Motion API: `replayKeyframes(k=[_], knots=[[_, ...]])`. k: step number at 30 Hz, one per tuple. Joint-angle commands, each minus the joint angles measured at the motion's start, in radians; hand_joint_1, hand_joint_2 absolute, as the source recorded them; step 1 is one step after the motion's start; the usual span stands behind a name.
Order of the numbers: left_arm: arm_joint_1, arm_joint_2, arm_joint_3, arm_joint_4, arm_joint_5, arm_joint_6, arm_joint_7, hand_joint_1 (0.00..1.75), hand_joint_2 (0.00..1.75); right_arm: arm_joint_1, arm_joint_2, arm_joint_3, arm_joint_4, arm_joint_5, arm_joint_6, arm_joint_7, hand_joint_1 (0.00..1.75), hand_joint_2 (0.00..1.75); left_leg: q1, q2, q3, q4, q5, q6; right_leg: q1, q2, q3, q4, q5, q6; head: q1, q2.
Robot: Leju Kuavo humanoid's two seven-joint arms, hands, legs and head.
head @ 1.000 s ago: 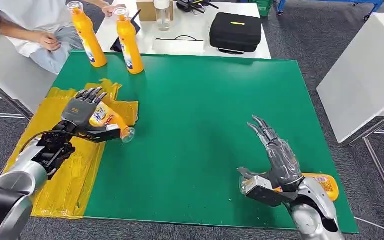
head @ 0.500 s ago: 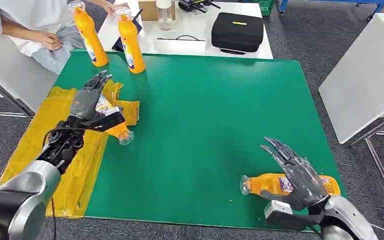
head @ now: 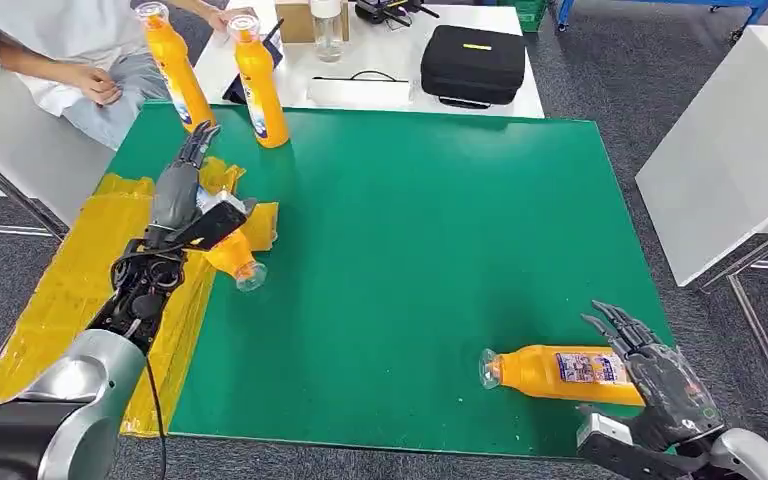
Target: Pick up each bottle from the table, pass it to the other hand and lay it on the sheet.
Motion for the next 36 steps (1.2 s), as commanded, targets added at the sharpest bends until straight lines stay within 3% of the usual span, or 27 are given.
replayKeyframes(k=[1,6,7,8,9,15,19,22,26,34,35,36], knots=[[-0.019,-0.036,0.023,-0.021,0.058,-0.011,-0.039,0.00,1.75,0.055,-0.021,-0.053,0.034,0.086,0.063,0.073,0.00,1.75,0.000,-0.001,0.010,0.001,-0.005,-0.002,0.001,-0.003,0.010,0.001,-0.006,-0.002,0.000,0.000],[-0.023,-0.052,-0.034,-0.085,0.095,-0.047,-0.010,0.00,1.75,-0.025,-0.081,-0.046,0.219,0.096,0.155,0.061,0.00,1.75,0.001,-0.002,0.011,0.002,-0.006,-0.001,0.001,-0.003,0.013,0.000,-0.006,-0.002,0.000,0.000],[-0.021,-0.052,-0.045,-0.085,0.103,-0.044,-0.009,0.00,1.75,-0.035,-0.086,-0.039,0.240,0.111,0.158,0.068,0.00,1.75,0.001,-0.001,0.015,0.004,-0.009,-0.002,0.002,-0.003,0.017,0.002,-0.009,-0.003,0.000,0.000],[-0.020,-0.053,-0.052,-0.080,0.107,-0.040,-0.010,0.00,1.75,-0.040,-0.085,-0.035,0.253,0.119,0.155,0.076,0.00,1.75,0.000,0.000,0.005,-0.001,-0.003,0.000,0.000,0.000,0.007,-0.002,-0.002,-0.001,0.000,0.000],[-0.019,-0.056,-0.061,-0.073,0.111,-0.037,-0.013,0.00,1.75,-0.045,-0.078,-0.030,0.267,0.133,0.146,0.089,0.00,1.75,0.000,0.000,0.012,0.001,-0.006,-0.001,0.001,-0.001,0.013,0.000,-0.005,-0.002,0.000,0.000],[-0.024,-0.059,-0.088,-0.058,0.132,-0.031,-0.017,0.00,1.75,-0.127,-0.067,0.005,0.416,0.152,0.135,0.110,0.00,1.75,0.000,0.001,0.009,0.000,-0.004,-0.001,0.001,0.000,0.010,-0.002,-0.003,-0.002,0.000,0.000],[-0.003,-0.044,-0.101,-0.086,0.154,-0.033,-0.003,0.00,1.75,-0.232,-0.064,0.072,0.550,0.163,0.118,0.097,0.00,1.75,0.000,0.003,0.008,-0.001,-0.003,-0.001,0.001,0.002,0.008,-0.002,-0.001,-0.001,0.000,0.000],[-0.007,-0.059,-0.111,-0.082,0.149,-0.033,-0.002,0.00,1.75,-0.231,-0.061,0.076,0.568,0.166,0.101,0.112,0.00,1.75,0.001,0.003,0.013,0.001,-0.006,-0.002,0.002,0.002,0.014,-0.001,-0.004,-0.002,0.000,0.000],[-0.031,-0.066,-0.118,-0.050,0.154,-0.035,0.002,0.00,1.75,-0.226,-0.038,0.078,0.581,0.179,0.073,0.136,0.00,1.75,0.001,-0.001,0.008,-0.001,-0.002,0.000,0.001,-0.002,0.009,-0.002,-0.003,-0.002,0.000,0.000],[-0.024,-0.054,-0.139,-0.022,0.181,-0.025,-0.001,0.00,1.75,-0.504,0.050,0.196,0.948,0.261,-0.092,0.140,0.00,1.75,0.001,0.009,0.011,-0.001,-0.004,-0.001,0.002,0.007,0.011,-0.003,0.000,-0.002,0.000,0.000],[-0.024,-0.054,-0.139,-0.016,0.186,-0.024,-0.001,0.00,1.75,-0.514,0.056,0.208,0.967,0.267,-0.102,0.141,0.70,1.75,0.001,0.009,0.008,-0.001,-0.003,-0.001,0.001,0.007,0.007,-0.003,0.001,-0.002,0.000,0.000],[-0.021,-0.052,-0.138,-0.015,0.187,-0.024,-0.001,0.00,1.75,-0.512,0.064,0.212,0.968,0.269,-0.104,0.142,1.52,1.75,0.002,0.010,0.012,0.000,-0.004,-0.002,0.002,0.008,0.011,-0.002,0.000,-0.003,0.000,0.000]])
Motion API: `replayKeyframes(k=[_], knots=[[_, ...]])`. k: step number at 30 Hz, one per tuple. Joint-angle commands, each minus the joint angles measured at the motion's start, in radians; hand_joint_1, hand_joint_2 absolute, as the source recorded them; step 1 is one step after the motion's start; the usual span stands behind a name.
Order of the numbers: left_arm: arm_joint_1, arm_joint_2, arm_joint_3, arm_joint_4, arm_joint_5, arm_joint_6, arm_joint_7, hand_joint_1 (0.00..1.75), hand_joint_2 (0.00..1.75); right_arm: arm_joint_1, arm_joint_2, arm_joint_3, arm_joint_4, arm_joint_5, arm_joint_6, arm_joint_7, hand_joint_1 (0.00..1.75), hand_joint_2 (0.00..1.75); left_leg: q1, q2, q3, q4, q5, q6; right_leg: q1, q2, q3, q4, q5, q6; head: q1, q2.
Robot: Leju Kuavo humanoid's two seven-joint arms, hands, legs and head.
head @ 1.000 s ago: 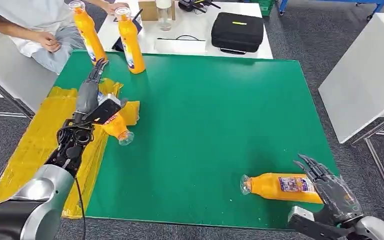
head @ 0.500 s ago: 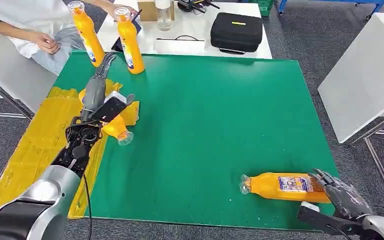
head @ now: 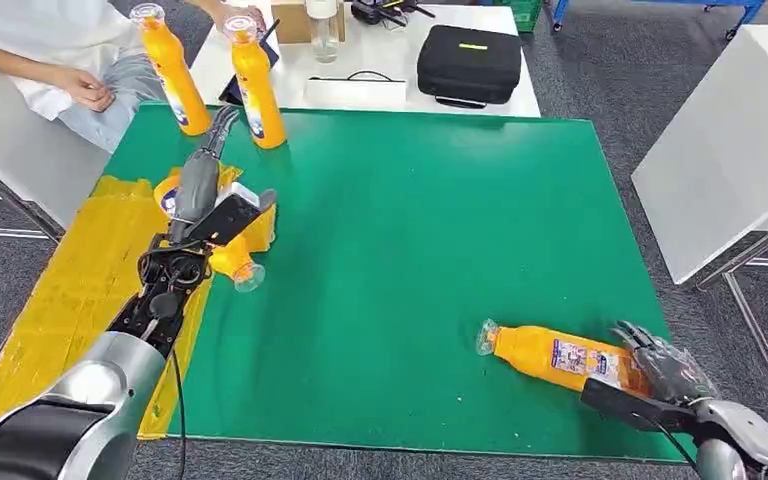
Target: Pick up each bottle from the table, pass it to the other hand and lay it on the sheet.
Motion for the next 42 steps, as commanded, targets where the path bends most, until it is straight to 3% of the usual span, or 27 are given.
replayKeyframes(k=[1,4,5,21,24,30,33,34,38,41,42], knots=[[-0.039,0.011,-0.033,0.087,0.017,-0.002,0.000,0.00,1.75,-0.206,0.119,0.137,0.374,0.037,-0.105,0.007,1.52,1.75,0.003,0.004,0.013,0.001,-0.005,-0.004,0.003,0.003,0.012,-0.001,-0.002,-0.004,0.000,0.000],[-0.040,0.010,-0.034,0.090,0.020,-0.002,-0.004,0.00,1.75,-0.204,0.117,0.139,0.382,0.037,-0.115,0.008,1.52,1.75,0.002,0.001,0.007,0.000,-0.001,-0.002,0.003,0.000,0.006,-0.002,0.000,-0.003,0.000,0.000],[-0.040,0.011,-0.034,0.090,0.020,-0.002,-0.004,0.00,1.75,-0.204,0.116,0.140,0.383,0.037,-0.114,0.008,1.75,1.75,0.002,0.001,0.010,0.000,-0.001,-0.003,0.003,-0.001,0.010,-0.001,-0.001,-0.004,0.000,0.000],[-0.004,-0.025,-0.037,0.049,0.049,-0.052,-0.010,0.00,1.75,-0.182,0.260,0.049,0.284,0.026,-0.261,0.014,1.75,1.75,0.004,0.000,0.013,0.000,-0.002,-0.005,0.005,-0.002,0.012,0.000,-0.001,-0.005,0.000,0.000],[0.029,-0.039,-0.021,-0.012,0.106,-0.125,-0.004,0.00,1.75,-0.233,0.333,-0.027,0.304,-0.039,-0.345,0.000,1.75,1.75,0.004,0.002,0.012,0.000,-0.002,-0.005,0.005,0.000,0.011,0.000,0.000,-0.005,0.000,0.000],[0.062,-0.084,-0.079,-0.051,0.289,-0.349,0.089,0.00,1.75,-0.349,0.455,-0.097,0.349,-0.339,-0.352,-0.142,1.75,1.75,0.003,0.003,0.008,0.001,-0.001,-0.004,0.003,0.002,0.007,0.001,0.001,-0.004,0.000,0.000],[0.087,-0.080,-0.097,-0.083,0.314,-0.355,0.099,0.00,1.75,-0.373,0.465,-0.084,0.386,-0.369,-0.365,-0.154,1.75,1.75,0.003,0.002,0.008,0.000,0.000,-0.004,0.004,0.002,0.007,0.000,0.001,-0.004,0.000,0.000],[0.089,-0.077,-0.101,-0.088,0.318,-0.355,0.101,0.00,1.75,-0.375,0.464,-0.081,0.394,-0.372,-0.370,-0.157,1.75,1.75,0.004,0.004,0.015,0.003,-0.006,-0.006,0.005,0.003,0.014,0.003,-0.004,-0.006,0.000,0.000],[0.085,-0.066,-0.112,-0.089,0.332,-0.354,0.107,0.00,1.75,-0.368,0.451,-0.069,0.395,-0.390,-0.375,-0.163,1.75,1.75,0.003,-0.001,0.010,0.000,-0.001,-0.005,0.004,-0.001,0.010,0.001,-0.001,-0.005,0.000,0.000],[0.137,-0.074,-0.117,-0.130,0.429,-0.471,0.119,0.00,1.75,-0.402,0.490,-0.072,0.429,-0.451,-0.374,-0.198,1.75,1.75,0.003,-0.001,0.013,0.002,-0.005,-0.006,0.004,-0.002,0.013,0.003,-0.004,-0.006,0.000,0.000],[0.157,-0.083,-0.133,-0.137,0.457,-0.510,0.129,0.00,1.75,-0.418,0.511,-0.072,0.453,-0.484,-0.385,-0.215,1.75,1.75,0.003,0.000,0.007,-0.001,0.000,-0.004,0.003,0.001,0.008,0.000,0.000,-0.003,0.000,0.000]])
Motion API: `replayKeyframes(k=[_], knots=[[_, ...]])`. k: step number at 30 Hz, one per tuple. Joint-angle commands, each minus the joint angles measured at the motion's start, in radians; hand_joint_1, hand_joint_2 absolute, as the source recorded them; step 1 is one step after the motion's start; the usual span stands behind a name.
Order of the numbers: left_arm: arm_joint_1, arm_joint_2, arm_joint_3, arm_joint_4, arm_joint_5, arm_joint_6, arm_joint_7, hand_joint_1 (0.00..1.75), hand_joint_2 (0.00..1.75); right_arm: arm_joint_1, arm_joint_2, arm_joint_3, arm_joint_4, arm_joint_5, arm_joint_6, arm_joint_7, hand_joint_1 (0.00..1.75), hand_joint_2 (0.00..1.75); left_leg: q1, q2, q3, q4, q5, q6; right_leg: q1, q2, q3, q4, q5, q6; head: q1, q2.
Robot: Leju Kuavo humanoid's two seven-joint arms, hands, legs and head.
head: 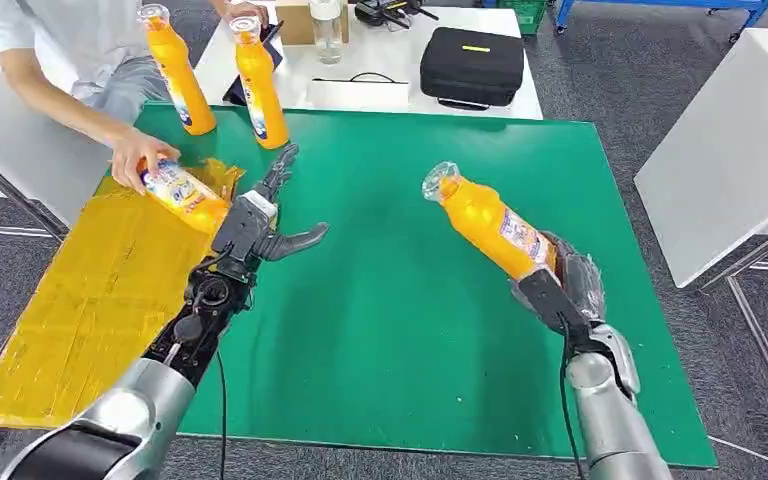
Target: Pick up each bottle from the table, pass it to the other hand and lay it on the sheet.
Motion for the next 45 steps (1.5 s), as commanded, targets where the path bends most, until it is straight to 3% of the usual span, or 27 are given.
replayKeyframes(k=[1,4,5,9,12,18,30,34,37,45], knots=[[0.063,-0.002,-0.063,-0.041,0.128,-0.160,0.031,0.00,1.75,-0.108,0.096,-0.023,0.153,-0.104,-0.019,-0.058,1.75,1.75,0.000,0.005,0.009,0.001,-0.006,-0.002,0.000,0.004,0.007,0.001,-0.003,-0.003,0.000,0.000],[0.063,-0.005,-0.070,-0.041,0.131,-0.155,0.032,0.00,1.75,-0.112,0.098,-0.016,0.163,-0.105,-0.029,-0.058,1.75,1.75,0.001,0.005,0.013,0.003,-0.009,-0.004,0.001,0.003,0.011,0.003,-0.007,-0.004,0.000,0.000],[0.061,-0.003,-0.071,-0.040,0.134,-0.153,0.033,0.00,1.75,-0.113,0.095,-0.014,0.165,-0.109,-0.029,-0.059,1.75,1.75,0.000,0.002,0.006,0.000,-0.004,-0.002,0.001,0.001,0.004,0.000,-0.002,-0.002,0.000,0.000],[0.058,0.000,-0.071,-0.040,0.138,-0.152,0.035,0.00,1.75,-0.111,0.091,-0.012,0.165,-0.113,-0.029,-0.060,1.75,1.75,0.000,0.001,0.004,0.000,-0.002,-0.002,0.000,0.000,0.002,0.000,-0.002,-0.002,-0.001,0.000],[0.070,-0.015,-0.072,-0.059,0.254,-0.239,0.064,0.00,1.75,-0.120,0.131,-0.004,0.159,-0.252,0.037,-0.137,1.75,1.75,0.001,0.001,0.006,0.002,-0.005,-0.002,0.001,0.000,0.005,0.002,-0.004,-0.002,0.000,0.000],[0.161,-0.019,-0.122,-0.159,0.337,-0.266,0.082,0.00,1.75,-0.133,0.192,0.119,0.201,-0.360,0.120,-0.182,1.75,1.75,0.000,0.006,0.008,0.001,-0.006,-0.003,0.001,0.004,0.005,0.001,-0.004,-0.003,0.000,0.000],[-0.024,-0.076,-0.157,0.031,0.502,-0.339,0.148,0.00,1.75,-0.223,0.279,0.355,0.431,-0.437,0.193,-0.210,1.75,1.75,0.002,0.001,0.002,0.000,-0.002,-0.002,0.001,0.000,0.001,0.000,-0.002,-0.002,0.000,0.000],[-0.046,-0.088,-0.167,0.056,0.520,-0.348,0.147,0.00,1.75,-0.228,0.299,0.382,0.453,-0.440,0.186,-0.218,1.75,1.75,0.002,0.002,0.010,0.003,-0.007,-0.004,0.002,-0.001,0.008,0.004,-0.007,-0.004,0.000,0.000],[-0.051,-0.096,-0.181,0.045,0.526,-0.349,0.149,0.00,1.75,-0.231,0.307,0.395,0.463,-0.441,0.186,-0.209,1.75,1.75,0.001,0.000,0.003,0.000,-0.002,-0.002,0.001,-0.001,0.002,0.000,-0.003,-0.002,0.000,0.000],[-0.045,-0.094,-0.189,0.012,0.558,-0.333,0.161,0.00,1.75,-0.234,0.314,0.448,0.507,-0.426,0.185,-0.185,1.75,1.75,0.002,0.001,0.009,0.003,-0.007,-0.004,0.002,-0.001,0.008,0.003,-0.007,-0.004,0.000,0.000]])
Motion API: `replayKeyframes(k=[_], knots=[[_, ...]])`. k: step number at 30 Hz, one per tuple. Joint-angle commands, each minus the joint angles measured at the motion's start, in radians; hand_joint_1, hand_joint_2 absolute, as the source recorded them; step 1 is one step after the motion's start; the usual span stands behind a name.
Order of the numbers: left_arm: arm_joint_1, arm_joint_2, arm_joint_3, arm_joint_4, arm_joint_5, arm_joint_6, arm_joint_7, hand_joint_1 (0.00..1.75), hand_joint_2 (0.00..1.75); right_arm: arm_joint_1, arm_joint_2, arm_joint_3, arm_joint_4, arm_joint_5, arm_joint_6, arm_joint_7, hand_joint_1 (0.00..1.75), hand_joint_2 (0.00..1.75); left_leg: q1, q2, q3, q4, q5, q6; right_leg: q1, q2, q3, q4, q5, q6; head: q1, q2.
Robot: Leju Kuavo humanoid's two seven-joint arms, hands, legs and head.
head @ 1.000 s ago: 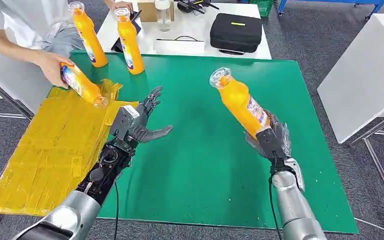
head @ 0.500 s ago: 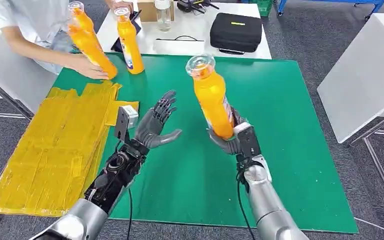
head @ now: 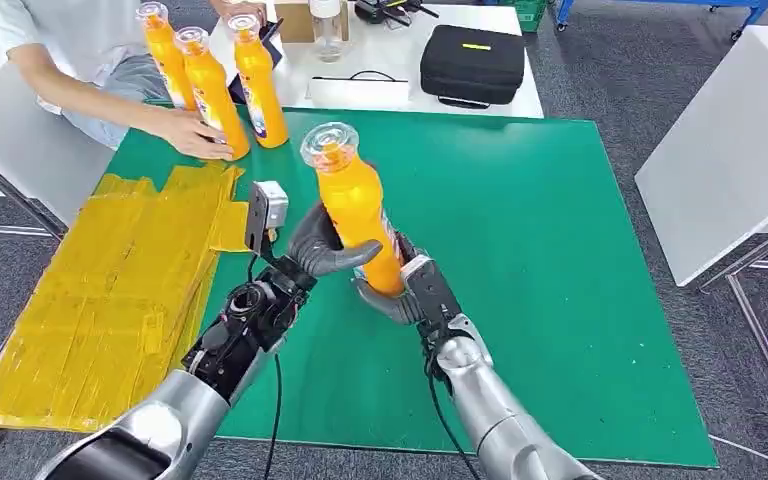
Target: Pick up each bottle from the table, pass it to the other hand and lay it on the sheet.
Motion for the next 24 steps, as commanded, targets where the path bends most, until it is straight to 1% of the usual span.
replayKeyframes(k=[1,2,3,6,9,11,12,13,15,16,17,18,19,20,22,23,24], knots=[[-0.056,0.001,-0.043,0.045,0.033,0.017,0.023,0.00,1.75,-0.058,0.016,0.113,0.148,0.021,0.001,0.026,1.75,1.75,0.001,0.001,0.007,0.002,-0.004,-0.002,0.002,0.000,0.007,0.001,-0.003,-0.002,0.000,0.000],[-0.054,0.000,-0.048,0.036,0.034,0.020,0.026,0.00,1.75,-0.058,0.019,0.121,0.155,0.023,0.004,0.028,1.75,1.75,0.001,0.001,0.011,0.003,-0.006,-0.003,0.002,-0.001,0.011,0.003,-0.006,-0.003,0.000,0.000],[-0.054,0.000,-0.048,0.036,0.034,0.020,0.026,0.00,1.75,-0.058,0.019,0.121,0.155,0.023,0.004,0.028,1.75,1.75,0.001,0.000,0.009,0.001,-0.005,-0.002,0.001,-0.002,0.009,0.002,-0.005,-0.003,0.000,0.000],[-0.048,-0.002,-0.058,0.025,0.031,0.029,0.033,0.00,1.75,-0.057,0.025,0.138,0.159,0.034,-0.005,0.034,1.75,1.75,0.001,-0.001,0.011,0.003,-0.007,-0.003,0.002,-0.003,0.011,0.003,-0.007,-0.003,0.000,0.000],[-0.048,-0.005,-0.062,0.027,0.031,0.035,0.036,0.00,1.75,-0.056,0.028,0.145,0.158,0.038,-0.008,0.040,1.75,1.75,0.001,0.000,0.007,0.000,-0.003,-0.002,0.001,-0.001,0.006,0.000,-0.003,-0.002,0.000,0.000],[-0.047,-0.007,-0.064,0.027,0.031,0.039,0.037,0.00,1.75,-0.055,0.028,0.147,0.157,0.038,-0.009,0.043,1.75,1.75,0.001,-0.001,0.011,0.003,-0.007,-0.003,0.002,-0.002,0.011,0.002,-0.006,-0.003,0.000,0.000],[-0.047,-0.008,-0.064,0.024,0.030,0.046,0.037,0.00,1.75,-0.053,0.026,0.152,0.155,0.039,-0.007,0.047,1.75,1.75,0.001,-0.001,0.009,0.002,-0.005,-0.002,0.001,-0.002,0.009,0.002,-0.005,-0.002,0.000,0.000],[-0.045,-0.009,-0.062,0.018,0.031,0.061,0.035,0.00,1.75,-0.050,0.024,0.158,0.151,0.042,-0.006,0.051,1.75,1.75,0.001,-0.001,0.012,0.003,-0.007,-0.003,0.002,-0.003,0.012,0.003,-0.007,-0.003,0.000,0.000],[-0.042,-0.009,-0.059,0.009,0.034,0.081,0.030,0.02,1.75,-0.046,0.022,0.166,0.147,0.040,-0.008,0.054,1.75,1.75,0.001,-0.001,0.007,0.001,-0.004,-0.002,0.001,-0.002,0.007,0.001,-0.004,-0.002,0.000,0.000],[-0.042,-0.009,-0.059,0.009,0.034,0.081,0.030,0.02,1.75,-0.046,0.022,0.166,0.147,0.040,-0.008,0.054,1.75,1.75,0.001,-0.001,0.009,0.002,-0.005,-0.002,0.002,-0.002,0.009,0.002,-0.005,-0.002,0.000,0.000],[-0.042,-0.009,-0.059,0.009,0.034,0.081,0.030,0.44,1.75,-0.046,0.022,0.166,0.147,0.040,-0.008,0.054,1.75,1.75,0.001,-0.001,0.007,0.001,-0.004,-0.002,0.001,-0.002,0.007,0.001,-0.004,-0.002,0.000,0.000],[-0.041,-0.008,-0.058,0.004,0.038,0.088,0.027,1.62,1.75,-0.044,0.020,0.169,0.145,0.039,-0.012,0.054,1.75,1.75,0.001,-0.001,0.011,0.003,-0.006,-0.003,0.002,-0.003,0.011,0.003,-0.006,-0.003,0.000,0.000],[-0.041,-0.008,-0.057,0.003,0.040,0.091,0.026,1.75,1.75,-0.043,0.019,0.168,0.143,0.037,-0.015,0.054,1.75,1.75,0.001,-0.001,0.008,0.002,-0.005,-0.002,0.002,-0.002,0.008,0.002,-0.005,-0.002,0.000,0.000],[-0.042,-0.009,-0.056,0.005,0.046,0.098,0.026,1.75,1.75,-0.041,0.016,0.169,0.138,0.034,-0.019,0.053,1.75,1.75,0.002,-0.002,0.013,0.004,-0.008,-0.003,0.002,-0.003,0.012,0.004,-0.008,-0.004,0.000,0.000],[-0.042,-0.009,-0.056,0.005,0.046,0.098,0.026,1.75,1.75,-0.041,0.016,0.169,0.138,0.034,-0.019,0.053,1.75,1.75,0.001,-0.001,0.006,0.001,-0.003,-0.002,0.001,-0.002,0.006,0.001,-0.003,-0.002,0.000,0.000],[-0.042,-0.009,-0.056,0.005,0.046,0.098,0.026,1.75,1.75,-0.041,0.016,0.169,0.138,0.034,-0.019,0.053,1.75,1.75,0.001,-0.001,0.010,0.002,-0.006,-0.003,0.002,-0.003,0.009,0.002,-0.006,-0.003,0.000,0.000],[-0.042,-0.009,-0.056,0.005,0.046,0.098,0.026,1.75,1.75,-0.041,0.016,0.169,0.138,0.034,-0.019,0.053,1.75,1.75,0.001,-0.001,0.008,0.001,-0.004,-0.002,0.001,-0.003,0.008,0.001,-0.005,-0.002,0.000,0.000]])
